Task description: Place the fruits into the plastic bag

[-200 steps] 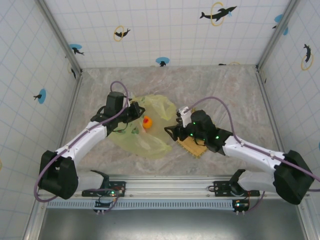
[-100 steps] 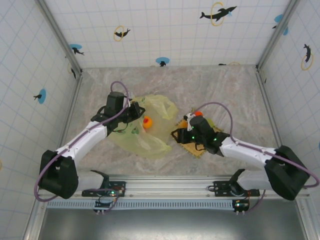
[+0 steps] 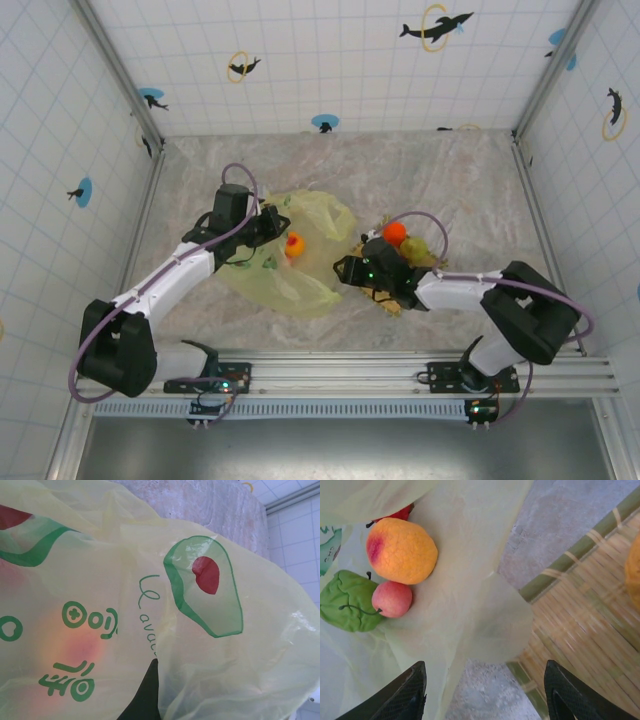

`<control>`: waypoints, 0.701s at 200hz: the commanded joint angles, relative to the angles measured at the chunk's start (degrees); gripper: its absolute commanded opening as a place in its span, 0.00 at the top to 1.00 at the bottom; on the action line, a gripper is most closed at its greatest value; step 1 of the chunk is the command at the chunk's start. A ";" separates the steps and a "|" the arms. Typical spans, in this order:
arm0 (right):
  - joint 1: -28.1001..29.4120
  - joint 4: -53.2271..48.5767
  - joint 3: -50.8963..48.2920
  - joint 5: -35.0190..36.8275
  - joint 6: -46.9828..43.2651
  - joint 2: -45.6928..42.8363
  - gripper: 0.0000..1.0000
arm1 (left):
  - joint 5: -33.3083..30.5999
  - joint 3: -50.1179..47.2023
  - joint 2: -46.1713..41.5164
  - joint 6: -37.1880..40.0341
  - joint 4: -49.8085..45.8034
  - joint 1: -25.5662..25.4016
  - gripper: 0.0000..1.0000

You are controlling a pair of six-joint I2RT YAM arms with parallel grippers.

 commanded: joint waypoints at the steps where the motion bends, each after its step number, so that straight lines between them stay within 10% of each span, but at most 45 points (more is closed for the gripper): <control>1: -0.38 5.78 3.48 0.41 1.90 2.86 0.37 | 0.57 1.19 0.01 1.26 -1.24 0.49 1.00; 55: -0.73 7.92 7.94 -0.07 2.11 9.26 0.53 | 0.95 1.08 0.12 1.54 -1.15 0.49 1.00; 104: -0.67 4.87 10.01 2.48 0.50 6.85 1.00 | 1.13 2.02 -0.91 1.78 -1.58 1.34 1.00; 140: 0.85 -1.88 14.53 3.31 -2.19 -1.03 1.00 | 2.93 6.33 -1.99 1.70 -3.19 6.55 1.00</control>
